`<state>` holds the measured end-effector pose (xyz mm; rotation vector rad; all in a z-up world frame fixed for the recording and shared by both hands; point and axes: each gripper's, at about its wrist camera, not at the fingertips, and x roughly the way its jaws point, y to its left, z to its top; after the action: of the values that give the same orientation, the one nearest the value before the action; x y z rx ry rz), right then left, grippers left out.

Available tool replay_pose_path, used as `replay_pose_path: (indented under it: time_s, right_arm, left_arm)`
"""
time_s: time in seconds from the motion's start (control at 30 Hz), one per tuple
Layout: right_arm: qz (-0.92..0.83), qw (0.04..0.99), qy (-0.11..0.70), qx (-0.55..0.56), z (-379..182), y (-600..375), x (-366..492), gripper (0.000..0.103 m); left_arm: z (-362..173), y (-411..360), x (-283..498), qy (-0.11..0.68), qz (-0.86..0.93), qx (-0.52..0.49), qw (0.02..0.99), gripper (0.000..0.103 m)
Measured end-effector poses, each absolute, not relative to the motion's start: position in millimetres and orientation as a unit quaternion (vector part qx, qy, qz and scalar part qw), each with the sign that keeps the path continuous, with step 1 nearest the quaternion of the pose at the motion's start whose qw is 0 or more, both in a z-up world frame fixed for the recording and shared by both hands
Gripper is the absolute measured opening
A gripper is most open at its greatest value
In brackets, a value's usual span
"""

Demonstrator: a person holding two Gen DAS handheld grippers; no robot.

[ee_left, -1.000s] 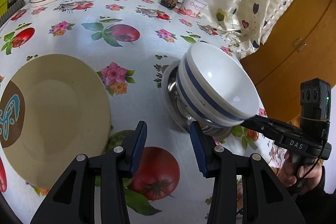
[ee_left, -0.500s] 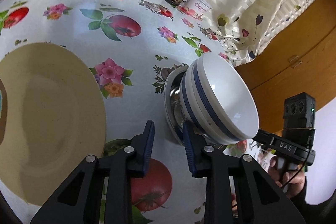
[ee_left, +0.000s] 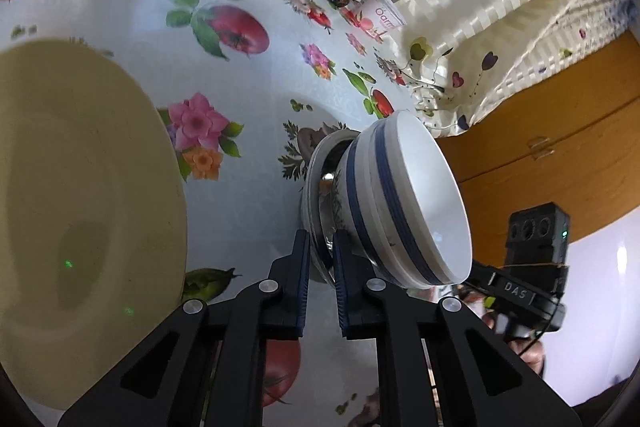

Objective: Organize plates and bowls
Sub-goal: 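Lift the steel bowl with both tools and carry it over the beige plate stack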

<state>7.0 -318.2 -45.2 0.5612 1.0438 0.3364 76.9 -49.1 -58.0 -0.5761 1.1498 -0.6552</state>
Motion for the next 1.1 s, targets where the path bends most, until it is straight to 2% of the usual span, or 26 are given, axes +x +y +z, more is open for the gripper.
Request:
replay_pose_path:
  time_s: [0.7,1.1]
  right_arm:
    - [0.158,0.82,0.482,0.266,-44.8,-320.1,4.9,0.011]
    - [0.18,0.825,0.472,0.254,-28.8,-299.4,8.0,0.011]
  left_arm:
    - [-50.3,-55.7,70.9,0.516,-0.296,-0.24,0.767,0.011]
    - [-31.7,-30.5,59.1,0.492,-0.282,-0.246,0.786,0.011]
